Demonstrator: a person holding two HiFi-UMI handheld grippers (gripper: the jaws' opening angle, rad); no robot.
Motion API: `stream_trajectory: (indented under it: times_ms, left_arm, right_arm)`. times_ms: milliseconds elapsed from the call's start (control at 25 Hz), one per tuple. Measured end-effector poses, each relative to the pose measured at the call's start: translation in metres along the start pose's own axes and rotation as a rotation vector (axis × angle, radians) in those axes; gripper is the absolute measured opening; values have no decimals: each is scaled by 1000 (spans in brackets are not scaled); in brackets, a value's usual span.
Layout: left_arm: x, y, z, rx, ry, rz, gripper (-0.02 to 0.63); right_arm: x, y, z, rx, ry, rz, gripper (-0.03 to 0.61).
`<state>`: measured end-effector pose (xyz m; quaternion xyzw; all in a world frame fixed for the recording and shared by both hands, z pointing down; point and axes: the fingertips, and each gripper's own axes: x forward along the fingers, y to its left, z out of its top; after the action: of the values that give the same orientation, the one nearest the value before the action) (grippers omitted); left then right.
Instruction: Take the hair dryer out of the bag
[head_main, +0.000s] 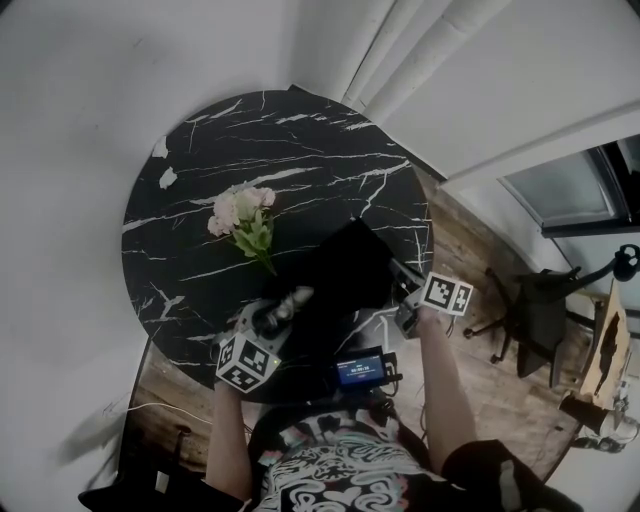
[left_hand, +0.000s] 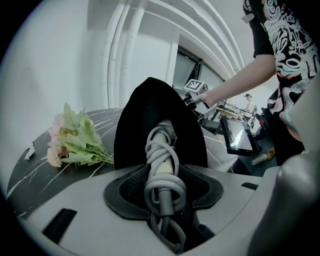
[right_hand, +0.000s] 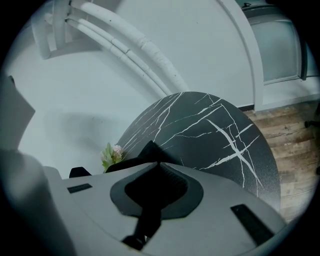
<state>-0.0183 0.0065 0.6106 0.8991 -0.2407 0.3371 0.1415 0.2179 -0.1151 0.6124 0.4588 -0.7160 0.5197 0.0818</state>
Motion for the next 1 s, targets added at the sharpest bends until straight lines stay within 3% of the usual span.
stream_trajectory:
  times_ms: [120, 360, 560, 680, 800, 1000]
  left_arm:
    - [-2, 2, 0, 2, 5, -1, 198]
    - [-7, 7, -1, 1, 18, -1, 196]
    - [-5, 8, -2, 5, 24, 4, 196]
    - [-4, 9, -3, 4, 28, 6, 196]
    - [0, 11, -2, 32, 32, 21, 198]
    - [9, 12, -2, 64, 49, 47, 199]
  right_arm:
    - [0, -1, -1, -23, 11, -7, 23]
    - [2, 0, -8, -256, 87, -81, 25]
    - [-8, 8, -18, -277, 82, -67, 30]
    - [-16, 14, -26, -279, 84, -42, 144]
    - [-24, 19, -41, -305, 130, -12, 167]
    - [-35, 17, -76, -380, 254, -32, 172]
